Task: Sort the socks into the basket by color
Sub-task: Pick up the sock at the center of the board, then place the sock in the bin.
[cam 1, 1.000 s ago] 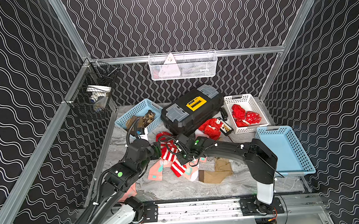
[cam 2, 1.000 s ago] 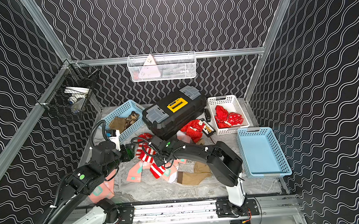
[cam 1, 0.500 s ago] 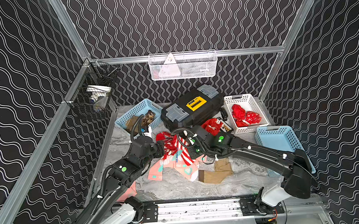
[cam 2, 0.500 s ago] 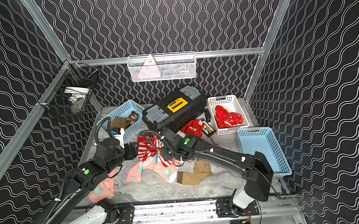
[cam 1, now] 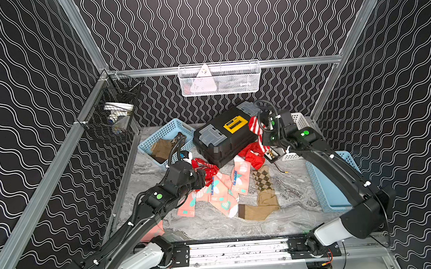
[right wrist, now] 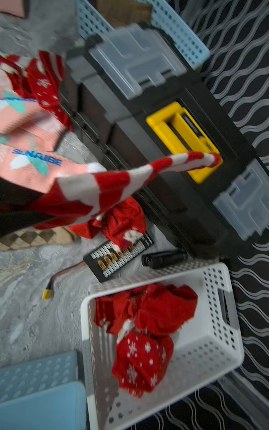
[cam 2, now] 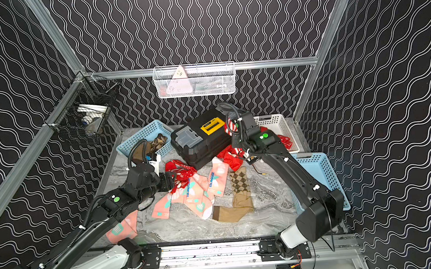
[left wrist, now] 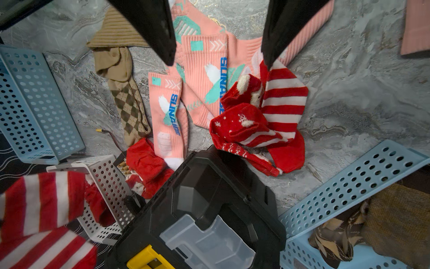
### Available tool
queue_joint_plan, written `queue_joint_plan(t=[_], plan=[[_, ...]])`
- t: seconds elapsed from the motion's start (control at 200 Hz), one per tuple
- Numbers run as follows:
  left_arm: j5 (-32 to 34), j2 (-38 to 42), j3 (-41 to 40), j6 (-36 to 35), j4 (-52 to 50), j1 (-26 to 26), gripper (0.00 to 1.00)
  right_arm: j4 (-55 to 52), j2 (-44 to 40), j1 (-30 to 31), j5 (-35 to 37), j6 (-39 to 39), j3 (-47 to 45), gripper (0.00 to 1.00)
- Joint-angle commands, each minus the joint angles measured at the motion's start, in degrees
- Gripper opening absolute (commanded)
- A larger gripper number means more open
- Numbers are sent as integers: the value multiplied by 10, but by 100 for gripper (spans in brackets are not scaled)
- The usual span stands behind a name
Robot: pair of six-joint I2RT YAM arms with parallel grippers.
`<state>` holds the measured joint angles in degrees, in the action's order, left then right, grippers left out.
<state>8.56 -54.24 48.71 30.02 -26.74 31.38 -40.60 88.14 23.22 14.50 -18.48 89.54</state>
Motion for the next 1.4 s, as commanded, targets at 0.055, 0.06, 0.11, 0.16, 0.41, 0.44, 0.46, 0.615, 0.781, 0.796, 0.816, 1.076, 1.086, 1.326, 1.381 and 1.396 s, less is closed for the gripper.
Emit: queue_joint_plan(t=[0.055,0.06,0.11,0.16,0.41,0.44,0.46,0.615,0.781,0.796,0.816,1.076,1.086,1.326,1.381,1.396], plan=[[-5,-2,2,4,17,9,63,40,47,-78,-3,23,49,0],[-5,-2,2,4,16,9,63,40,49,-80,-3,24,49,0],[-4,-2,2,3,14,11,63,55,66,-101,-2,31,61,0],[-4,-1,1,3,11,12,63,64,84,-120,-5,35,74,0],[-2,-1,-1,2,-1,16,63,94,189,-193,-14,55,121,0],[-2,-2,-1,2,-1,16,63,100,200,-199,-12,57,122,0],[-2,-2,-1,2,-2,16,63,104,206,-203,-11,58,122,0],[-2,-12,0,1,-2,16,63,130,267,-236,4,58,125,0],[0,-24,2,1,2,18,64,116,346,-257,24,60,145,0],[0,-25,2,1,2,18,64,115,351,-258,26,59,145,0],[1,-26,2,1,2,18,64,115,357,-260,27,58,144,0],[8,-44,6,2,3,19,64,121,383,-269,17,47,132,0],[8,-44,6,1,3,19,64,121,383,-269,16,46,133,0],[15,-49,4,8,0,23,65,118,357,-269,4,43,134,27],[17,-53,4,11,0,25,65,117,347,-269,2,40,133,36],[16,-53,4,11,0,25,65,115,344,-269,2,39,133,39]])
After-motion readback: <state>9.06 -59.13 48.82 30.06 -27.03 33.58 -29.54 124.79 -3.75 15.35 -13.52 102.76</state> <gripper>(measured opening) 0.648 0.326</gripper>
